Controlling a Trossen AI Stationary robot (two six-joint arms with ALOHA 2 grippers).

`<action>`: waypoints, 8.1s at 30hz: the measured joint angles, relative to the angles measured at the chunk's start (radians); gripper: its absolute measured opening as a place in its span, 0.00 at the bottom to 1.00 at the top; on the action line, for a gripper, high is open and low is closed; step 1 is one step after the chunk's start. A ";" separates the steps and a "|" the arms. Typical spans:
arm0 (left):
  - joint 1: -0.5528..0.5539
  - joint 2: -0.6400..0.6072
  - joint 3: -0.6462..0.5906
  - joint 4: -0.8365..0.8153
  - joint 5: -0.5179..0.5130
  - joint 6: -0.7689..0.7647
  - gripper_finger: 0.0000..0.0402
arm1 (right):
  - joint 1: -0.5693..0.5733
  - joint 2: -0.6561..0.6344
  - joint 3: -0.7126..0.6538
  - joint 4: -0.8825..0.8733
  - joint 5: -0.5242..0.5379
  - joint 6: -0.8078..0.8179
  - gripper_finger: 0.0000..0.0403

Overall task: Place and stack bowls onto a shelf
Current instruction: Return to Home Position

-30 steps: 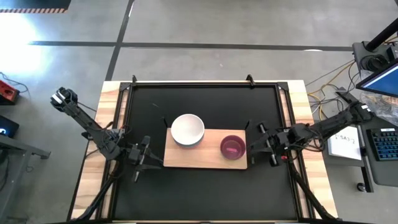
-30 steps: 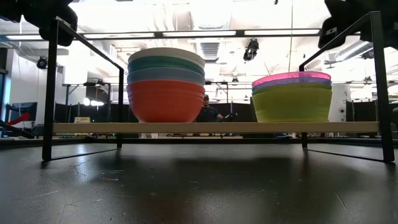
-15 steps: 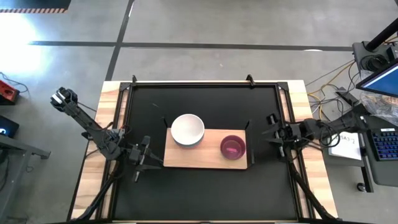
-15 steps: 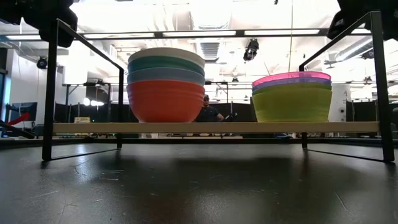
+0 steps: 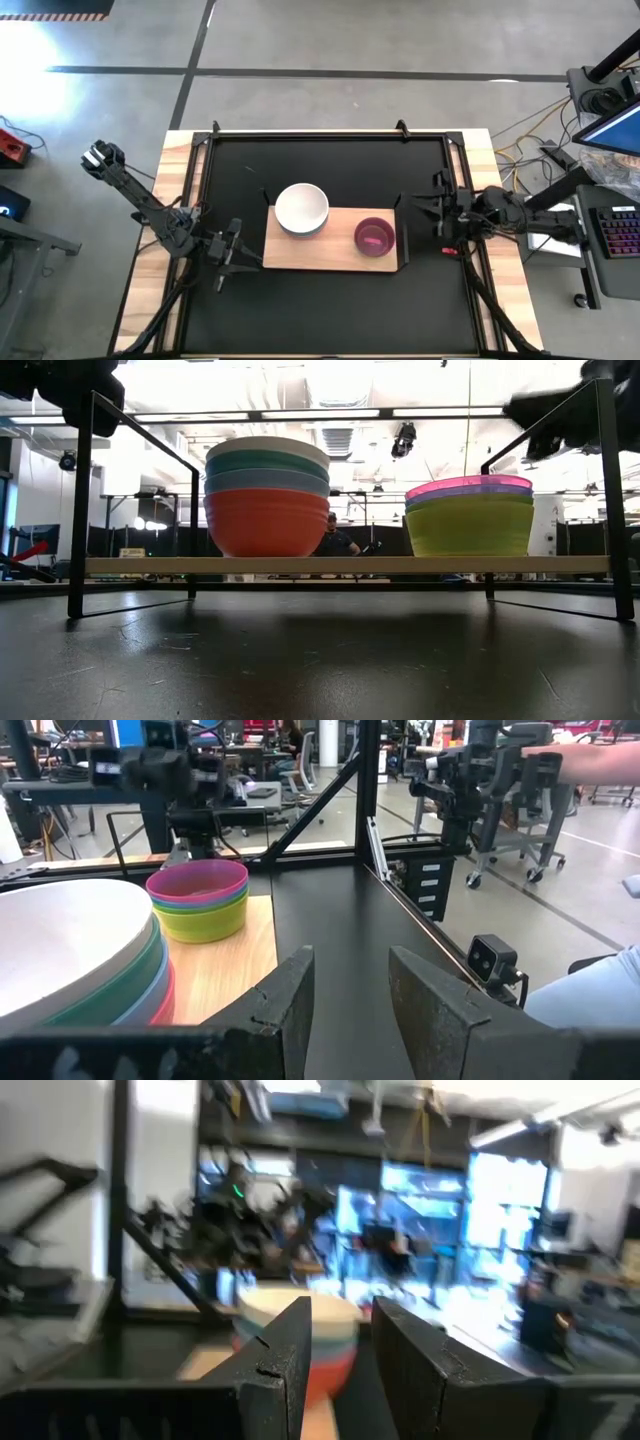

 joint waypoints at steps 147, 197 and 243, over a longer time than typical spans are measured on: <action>0.598 -0.691 -0.242 -0.203 -0.296 0.262 0.28 | -0.185 0.021 0.001 -0.048 0.001 0.000 0.24; 0.598 -0.681 -0.241 -0.203 -0.292 0.262 0.28 | -0.184 0.021 0.002 -0.041 0.000 0.105 0.24; 0.598 -0.681 -0.241 -0.203 -0.296 0.262 0.28 | -0.184 0.021 0.002 -0.041 0.000 0.105 0.24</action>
